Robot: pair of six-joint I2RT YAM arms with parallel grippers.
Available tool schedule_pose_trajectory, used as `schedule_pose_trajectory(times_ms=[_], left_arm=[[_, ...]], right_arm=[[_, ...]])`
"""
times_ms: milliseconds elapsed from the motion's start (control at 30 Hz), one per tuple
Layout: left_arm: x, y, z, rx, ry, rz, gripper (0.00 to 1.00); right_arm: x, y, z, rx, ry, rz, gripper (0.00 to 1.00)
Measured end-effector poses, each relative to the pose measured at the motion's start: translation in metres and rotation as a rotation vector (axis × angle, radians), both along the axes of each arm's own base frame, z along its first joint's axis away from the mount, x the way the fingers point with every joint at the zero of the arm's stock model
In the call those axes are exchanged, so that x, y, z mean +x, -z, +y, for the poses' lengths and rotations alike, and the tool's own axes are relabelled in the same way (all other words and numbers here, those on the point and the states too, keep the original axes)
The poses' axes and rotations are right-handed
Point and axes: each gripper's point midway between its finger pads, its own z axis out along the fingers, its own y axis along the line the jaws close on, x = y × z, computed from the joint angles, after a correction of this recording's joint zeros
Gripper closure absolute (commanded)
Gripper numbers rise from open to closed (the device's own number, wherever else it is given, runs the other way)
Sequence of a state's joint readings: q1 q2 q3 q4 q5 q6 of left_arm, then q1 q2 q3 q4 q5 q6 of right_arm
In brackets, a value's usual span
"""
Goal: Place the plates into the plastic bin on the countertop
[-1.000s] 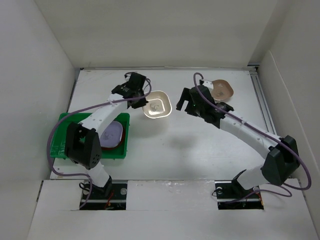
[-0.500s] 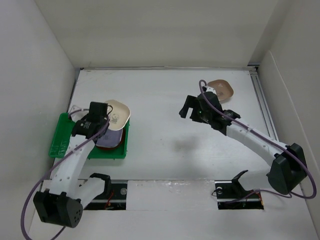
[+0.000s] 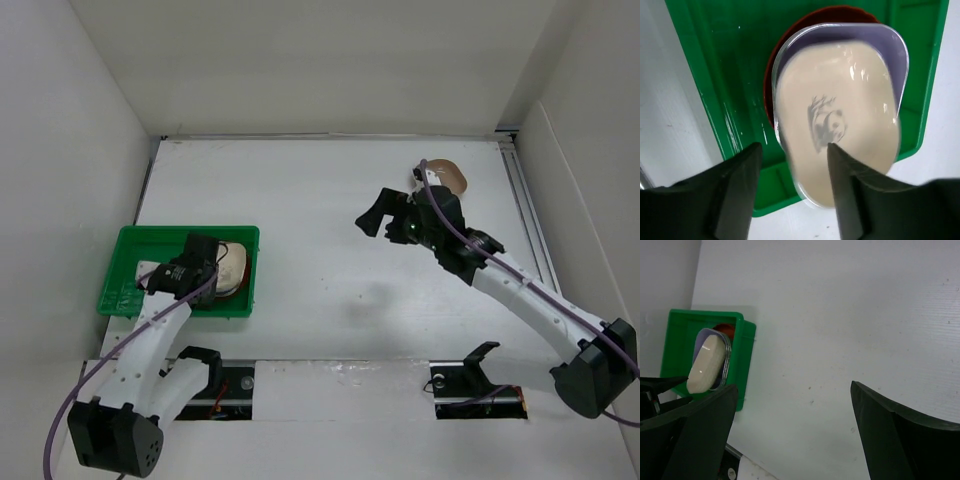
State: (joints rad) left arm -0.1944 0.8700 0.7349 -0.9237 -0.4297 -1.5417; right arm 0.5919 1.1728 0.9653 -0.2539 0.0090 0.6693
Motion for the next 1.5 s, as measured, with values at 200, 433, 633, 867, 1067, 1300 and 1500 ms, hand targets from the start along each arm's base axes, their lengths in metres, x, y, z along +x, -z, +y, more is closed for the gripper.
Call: schedule_pose_trajectory(times_ms=[200, 433, 633, 867, 1067, 1300, 1500], left_arm=[[-0.003, -0.013, 0.006, 0.012, -0.048, -0.02, 0.0], [0.048, -0.09, 0.01, 0.129, 0.072, -0.168, 0.0], [0.13, -0.116, -0.062, 0.254, 0.429, -0.177, 0.0], [0.184, -0.074, -0.215, 0.345, 0.901, -0.091, 0.0], [0.167, -0.07, -0.262, 0.307, 1.118, -0.125, 0.0], [0.155, -0.082, -0.26, 0.285, 1.206, -0.182, 0.0], [0.149, -0.089, -0.259, 0.286, 1.237, -0.215, 0.0]], right_arm=[[-0.002, -0.001, 0.003, 0.009, -0.013, -0.008, 0.0], [0.015, 0.02, -0.011, -0.023, 0.045, 0.037, 0.0], [0.075, 0.058, -0.091, -0.075, 0.333, 0.146, 0.0], [0.151, 0.08, -0.216, -0.125, 0.74, 0.234, 0.0], [0.18, 0.115, -0.279, -0.151, 0.927, 0.309, 0.04], [0.203, 0.162, -0.285, -0.198, 0.947, 0.402, 0.09], [0.221, 0.172, -0.286, -0.214, 0.932, 0.443, 0.34]])
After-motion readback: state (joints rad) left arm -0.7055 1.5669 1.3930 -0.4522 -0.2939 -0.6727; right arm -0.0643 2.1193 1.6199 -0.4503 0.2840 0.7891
